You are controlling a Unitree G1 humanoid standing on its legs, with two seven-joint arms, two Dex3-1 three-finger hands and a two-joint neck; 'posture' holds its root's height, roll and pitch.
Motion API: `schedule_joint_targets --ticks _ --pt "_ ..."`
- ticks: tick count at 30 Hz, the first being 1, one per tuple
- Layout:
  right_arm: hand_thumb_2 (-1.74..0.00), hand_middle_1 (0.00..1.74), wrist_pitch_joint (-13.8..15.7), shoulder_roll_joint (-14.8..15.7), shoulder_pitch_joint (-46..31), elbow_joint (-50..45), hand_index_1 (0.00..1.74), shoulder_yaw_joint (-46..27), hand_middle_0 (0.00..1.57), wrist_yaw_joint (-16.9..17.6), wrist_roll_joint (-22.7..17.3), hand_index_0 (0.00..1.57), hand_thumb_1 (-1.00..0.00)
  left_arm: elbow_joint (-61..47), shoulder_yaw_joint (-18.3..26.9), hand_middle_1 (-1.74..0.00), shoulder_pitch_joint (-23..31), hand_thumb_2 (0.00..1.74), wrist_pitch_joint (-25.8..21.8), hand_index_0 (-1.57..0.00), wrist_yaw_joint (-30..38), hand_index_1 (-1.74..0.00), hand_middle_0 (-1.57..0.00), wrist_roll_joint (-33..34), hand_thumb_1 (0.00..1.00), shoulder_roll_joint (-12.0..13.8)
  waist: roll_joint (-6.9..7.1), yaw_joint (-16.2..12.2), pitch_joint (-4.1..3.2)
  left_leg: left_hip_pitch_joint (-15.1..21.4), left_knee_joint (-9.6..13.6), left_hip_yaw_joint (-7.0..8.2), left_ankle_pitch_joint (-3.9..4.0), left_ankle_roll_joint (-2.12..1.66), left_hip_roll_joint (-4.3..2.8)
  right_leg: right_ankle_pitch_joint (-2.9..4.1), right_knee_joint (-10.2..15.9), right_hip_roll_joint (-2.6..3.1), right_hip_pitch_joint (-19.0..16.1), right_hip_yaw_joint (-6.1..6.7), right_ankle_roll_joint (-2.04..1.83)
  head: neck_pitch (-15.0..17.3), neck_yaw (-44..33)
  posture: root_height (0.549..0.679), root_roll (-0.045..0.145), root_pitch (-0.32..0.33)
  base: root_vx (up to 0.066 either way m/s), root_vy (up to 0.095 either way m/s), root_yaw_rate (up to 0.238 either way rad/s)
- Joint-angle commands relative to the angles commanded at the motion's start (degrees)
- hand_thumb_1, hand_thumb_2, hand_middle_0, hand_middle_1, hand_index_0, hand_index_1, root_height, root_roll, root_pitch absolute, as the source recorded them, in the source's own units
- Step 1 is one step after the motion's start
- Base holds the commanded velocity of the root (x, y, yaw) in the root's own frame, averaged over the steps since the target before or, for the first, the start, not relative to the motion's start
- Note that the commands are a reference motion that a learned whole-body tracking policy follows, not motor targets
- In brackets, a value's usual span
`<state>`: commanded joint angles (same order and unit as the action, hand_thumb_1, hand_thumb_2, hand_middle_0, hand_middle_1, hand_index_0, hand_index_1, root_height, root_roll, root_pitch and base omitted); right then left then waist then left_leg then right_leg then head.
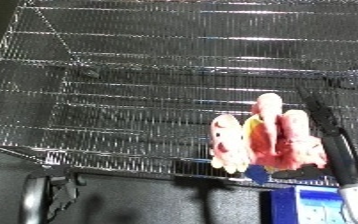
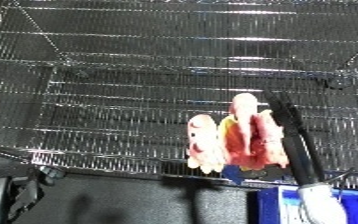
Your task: Pick up the object and place it into the box
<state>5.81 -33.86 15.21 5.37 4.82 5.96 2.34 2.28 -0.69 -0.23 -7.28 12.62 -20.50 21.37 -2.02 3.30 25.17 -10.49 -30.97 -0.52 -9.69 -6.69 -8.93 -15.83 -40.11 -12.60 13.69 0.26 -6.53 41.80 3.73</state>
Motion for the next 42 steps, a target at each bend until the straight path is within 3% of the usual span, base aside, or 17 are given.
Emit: schedule_joint_targets --ticks 7,14,33,42 --pt "0.0 0.0 -1.32 -7.23 7.51 6.58 0.0 5.94 0.0 -2.28 1.21 0.0 0.0 -0.39 -1.59 -1.74 0.33 1.74 -0.51 -1.57 -0.6 -1.74 -1.57 -1.33 1.0 1.85 -0.24 1.16 0.87 -0.79 -0.82 -0.4 0.1 -0.16 0.13 0.16 -1.08 -0.02 1.21 0.24 0.02 0.6 4.24 0.639 0.054 -0.14 0.005 -0.022 0.011" --pt "0.0 0.0 -3.16 -9.81 15.03 15.0 0.0 13.62 0.0 -4.15 3.48 0.0 0.0 -0.61 -4.04 -1.74 -0.4 1.74 -1.36 -1.57 -0.86 -1.74 -1.57 -2.25 1.0 3.17 -1.08 1.8 1.96 -1.84 -2.02 -0.53 -0.16 -0.2 0.42 0.17 -2.06 -0.01 2.57 0.65 -0.04 0.75 7.09 0.637 0.056 -0.134 0.002 -0.008 -0.018" --pt "0.0 0.0 -6.41 -5.86 26.3 39.84 0.0 23.98 0.0 -6.25 5.4 0.0 0.0 -0.26 -8.13 -1.74 -2.14 1.74 -2.87 -1.57 -1.08 -1.74 -1.57 -3.27 1.0 3.39 -3.82 2.76 4.22 -4.76 -3.91 -0.66 -0.4 -0.24 1.21 0.63 -3.16 -0.02 5.72 1.36 -0.01 2.04 12.39 0.634 0.057 -0.109 0.001 0.0 -0.024" --pt "0.0 0.0 -4.99 -2.82 29.83 49.38 0.0 25.65 0.0 -5.6 6.17 0.0 0.0 -0.64 -8.26 -1.74 -2.24 1.74 -3.15 -1.57 -0.84 -1.74 -1.57 -3.31 1.0 3.34 -4.45 3.27 4.62 -5.67 -4.54 -0.91 -0.72 -0.18 1.46 0.6 -3.43 -0.09 6.44 1.42 -0.01 0.1 14.12 0.633 0.055 -0.099 0.0 0.001 0.003"
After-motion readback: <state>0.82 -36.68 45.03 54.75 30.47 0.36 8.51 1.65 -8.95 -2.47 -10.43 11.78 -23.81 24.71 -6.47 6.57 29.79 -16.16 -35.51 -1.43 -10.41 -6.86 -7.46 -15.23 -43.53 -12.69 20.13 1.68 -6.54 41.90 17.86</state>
